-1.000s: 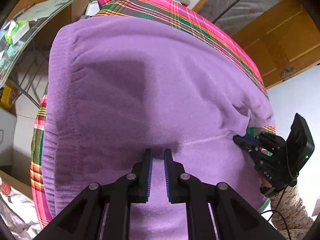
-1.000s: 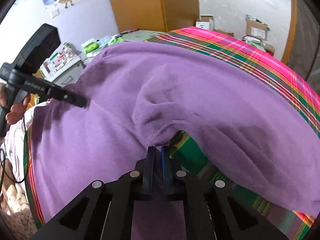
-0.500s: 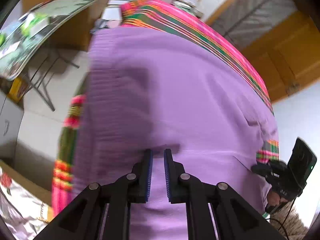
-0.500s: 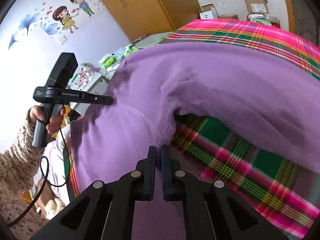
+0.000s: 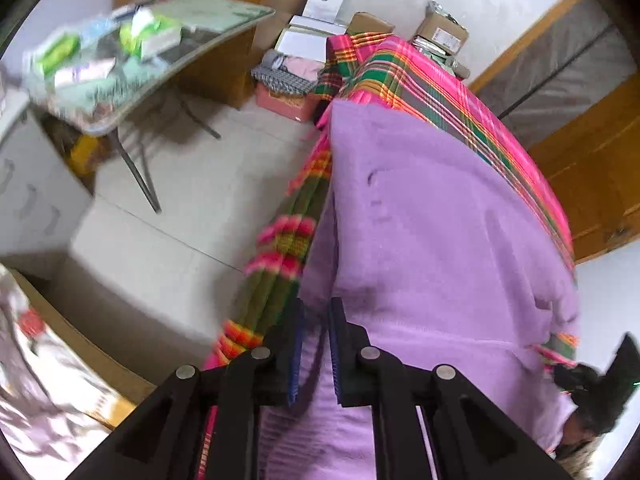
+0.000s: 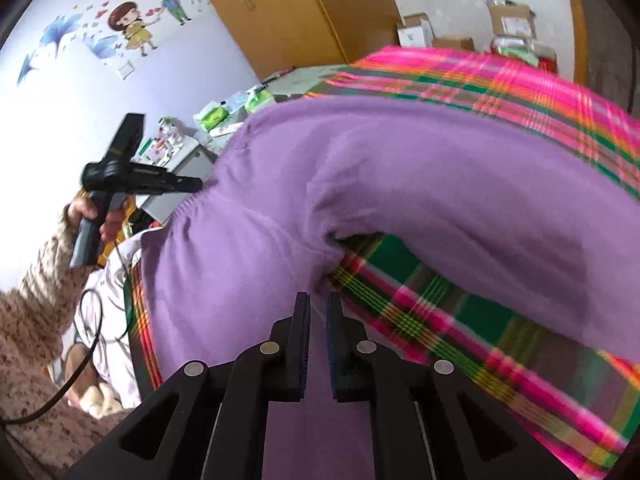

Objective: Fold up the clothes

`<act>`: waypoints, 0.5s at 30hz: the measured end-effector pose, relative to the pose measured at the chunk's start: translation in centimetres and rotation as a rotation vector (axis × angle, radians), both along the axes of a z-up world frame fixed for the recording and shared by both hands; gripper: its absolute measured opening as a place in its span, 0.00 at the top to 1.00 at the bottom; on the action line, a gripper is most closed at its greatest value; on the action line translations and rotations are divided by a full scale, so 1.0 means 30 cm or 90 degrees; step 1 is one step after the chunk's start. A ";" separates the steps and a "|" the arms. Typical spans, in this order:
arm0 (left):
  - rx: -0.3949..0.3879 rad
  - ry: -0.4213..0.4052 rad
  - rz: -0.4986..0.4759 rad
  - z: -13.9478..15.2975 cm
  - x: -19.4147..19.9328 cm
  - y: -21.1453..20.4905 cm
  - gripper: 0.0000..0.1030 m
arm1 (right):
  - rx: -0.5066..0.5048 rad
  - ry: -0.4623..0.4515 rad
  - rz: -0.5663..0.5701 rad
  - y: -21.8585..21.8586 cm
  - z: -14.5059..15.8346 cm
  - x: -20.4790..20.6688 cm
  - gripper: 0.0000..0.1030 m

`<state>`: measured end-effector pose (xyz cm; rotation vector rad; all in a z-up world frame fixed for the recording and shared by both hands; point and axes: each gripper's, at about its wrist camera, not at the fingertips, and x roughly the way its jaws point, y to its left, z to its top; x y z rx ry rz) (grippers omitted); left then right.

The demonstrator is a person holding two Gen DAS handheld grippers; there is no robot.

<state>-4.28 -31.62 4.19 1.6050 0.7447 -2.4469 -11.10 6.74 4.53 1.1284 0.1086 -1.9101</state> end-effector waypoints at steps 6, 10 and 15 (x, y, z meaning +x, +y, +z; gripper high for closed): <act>-0.027 0.046 -0.052 0.092 -0.166 0.089 0.87 | -0.002 0.076 -0.046 0.045 0.115 -0.063 0.78; -0.041 0.052 -0.089 0.103 -0.317 0.133 0.87 | 0.035 0.111 -0.102 0.015 0.111 -0.174 0.78; -0.064 0.033 -0.123 0.051 -0.451 0.183 0.87 | 0.082 0.102 -0.106 -0.089 0.035 -0.306 0.78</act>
